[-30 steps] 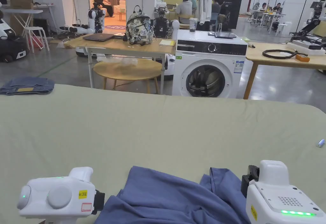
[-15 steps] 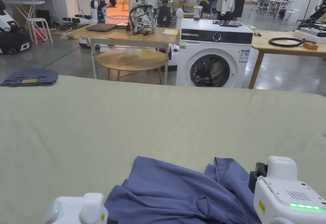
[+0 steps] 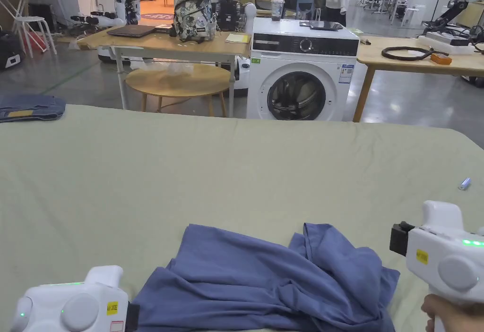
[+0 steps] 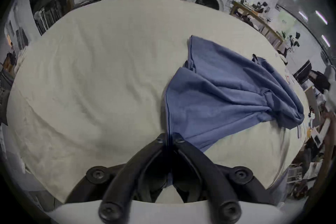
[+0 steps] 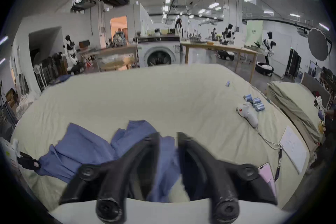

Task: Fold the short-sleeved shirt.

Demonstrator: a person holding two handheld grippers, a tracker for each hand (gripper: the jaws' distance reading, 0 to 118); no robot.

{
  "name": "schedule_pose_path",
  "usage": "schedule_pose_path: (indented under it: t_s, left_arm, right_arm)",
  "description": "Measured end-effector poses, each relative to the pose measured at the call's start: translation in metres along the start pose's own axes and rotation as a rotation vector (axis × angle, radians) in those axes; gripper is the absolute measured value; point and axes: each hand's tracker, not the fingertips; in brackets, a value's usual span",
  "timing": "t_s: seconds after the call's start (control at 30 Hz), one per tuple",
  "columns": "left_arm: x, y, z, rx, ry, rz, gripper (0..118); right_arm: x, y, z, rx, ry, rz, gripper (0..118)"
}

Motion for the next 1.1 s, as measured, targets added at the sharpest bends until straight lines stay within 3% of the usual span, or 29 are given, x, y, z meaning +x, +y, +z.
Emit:
schedule_pose_path:
  t_s: [0.17,0.33,0.37,0.43,0.5,0.53,0.57,0.7,0.97,1.1]
  left_arm:
    - [-0.001,-0.001,0.013,0.045,-0.04,0.019,0]
    - [0.007,0.008,0.027,0.076,-0.045,-0.004,0]
    - [0.007,0.01,0.026,0.077,-0.044,-0.004,0]
    - [0.007,0.013,0.023,0.078,-0.04,-0.003,0]
    - [0.006,0.013,0.017,0.074,-0.033,-0.001,0]
    - [0.006,0.013,0.015,0.07,-0.026,-0.002,0]
    - [0.006,0.012,0.013,0.069,-0.024,0.0,0]
    - [0.004,0.008,0.006,0.063,-0.021,0.01,0]
    - [0.0,0.021,0.023,0.15,-0.037,-0.009,0]
    - [-0.003,0.049,0.05,0.23,-0.039,-0.024,0]
  right_arm:
    - [0.019,-0.007,-0.05,-0.196,-0.022,0.075,59]
    - [0.023,-0.035,-0.099,-0.385,-0.046,0.058,58]
    - [0.022,-0.04,-0.106,-0.403,-0.025,0.045,55]
    - [0.02,-0.048,-0.116,-0.433,0.032,0.02,39]
    - [0.014,-0.055,-0.126,-0.454,0.011,0.011,22]
    - [0.011,-0.058,-0.126,-0.457,0.01,0.012,5]
    - [0.008,-0.061,-0.126,-0.45,0.002,0.02,2]
    - [-0.003,-0.063,-0.119,-0.398,-0.032,0.094,1]
    - [0.01,-0.043,-0.082,-0.246,0.005,-0.001,0]
    - [0.014,-0.01,-0.047,-0.135,-0.001,0.003,0]
